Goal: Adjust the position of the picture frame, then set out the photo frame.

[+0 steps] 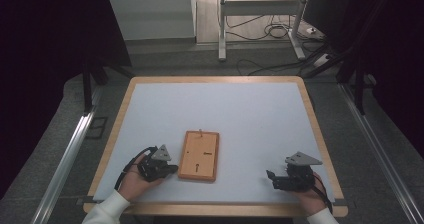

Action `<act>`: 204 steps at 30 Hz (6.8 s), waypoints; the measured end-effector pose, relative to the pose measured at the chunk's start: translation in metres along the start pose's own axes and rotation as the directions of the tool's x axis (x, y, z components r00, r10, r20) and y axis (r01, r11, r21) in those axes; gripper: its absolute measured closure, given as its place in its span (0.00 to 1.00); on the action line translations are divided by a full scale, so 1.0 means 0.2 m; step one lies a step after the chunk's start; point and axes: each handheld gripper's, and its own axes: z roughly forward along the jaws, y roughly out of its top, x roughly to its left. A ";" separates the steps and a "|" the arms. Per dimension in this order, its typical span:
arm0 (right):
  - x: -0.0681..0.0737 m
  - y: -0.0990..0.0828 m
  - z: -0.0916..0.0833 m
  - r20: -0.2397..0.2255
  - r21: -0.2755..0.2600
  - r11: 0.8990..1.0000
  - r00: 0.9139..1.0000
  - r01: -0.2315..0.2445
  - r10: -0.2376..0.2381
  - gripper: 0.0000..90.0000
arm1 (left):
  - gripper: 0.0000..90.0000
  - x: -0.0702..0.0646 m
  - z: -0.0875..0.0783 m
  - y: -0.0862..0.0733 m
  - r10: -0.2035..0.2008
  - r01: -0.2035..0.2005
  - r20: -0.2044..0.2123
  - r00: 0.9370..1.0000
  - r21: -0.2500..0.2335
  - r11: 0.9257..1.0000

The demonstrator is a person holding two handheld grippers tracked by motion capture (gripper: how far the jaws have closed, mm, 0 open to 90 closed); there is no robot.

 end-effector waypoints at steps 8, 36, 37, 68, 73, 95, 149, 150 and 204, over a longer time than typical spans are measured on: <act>0.00 0.00 0.00 -0.002 0.003 1.000 1.000 0.003 -0.003 0.15 | 1.00 -0.02 0.02 0.02 0.004 -0.004 0.019 1.000 -0.005 1.000; 0.00 0.00 0.00 0.004 -0.006 1.000 1.000 0.004 -0.004 0.15 | 0.71 0.05 -0.05 0.01 -0.053 0.049 -0.021 0.998 -0.154 0.987; 0.01 0.00 0.00 0.003 -0.013 1.000 1.000 0.006 -0.006 0.15 | 0.67 0.05 -0.05 0.01 -0.060 0.055 -0.023 0.998 -0.158 0.986; 0.10 0.02 0.01 -0.100 -0.062 0.994 0.990 0.095 -0.101 0.15 | 0.38 0.15 -0.02 0.15 -0.122 0.101 -0.080 0.989 -0.228 0.968; 0.11 0.02 0.01 -0.102 -0.058 0.993 0.989 0.101 -0.106 0.15 | 0.38 0.17 -0.03 0.18 -0.124 0.102 -0.076 0.989 -0.245 0.964; 0.18 0.07 0.03 -0.108 -0.105 0.985 0.983 0.134 -0.145 0.15 | 0.40 0.24 0.07 0.36 -0.094 0.079 -0.049 0.994 -0.259 0.963; 0.19 0.09 0.06 -0.093 -0.093 0.980 0.979 0.174 -0.182 0.15 | 0.93 0.32 0.28 0.49 -0.035 0.038 0.019 0.999 -0.223 0.974; 0.19 0.09 0.07 -0.093 -0.092 0.980 0.979 0.175 -0.184 0.15 | 0.93 0.33 0.28 0.49 -0.044 0.049 0.027 0.999 -0.225 0.973; 0.69 0.28 0.22 -0.115 -0.117 0.852 0.845 0.510 -0.522 0.10 | 0.91 0.47 0.29 0.55 -0.144 0.175 0.223 0.964 -0.128 0.976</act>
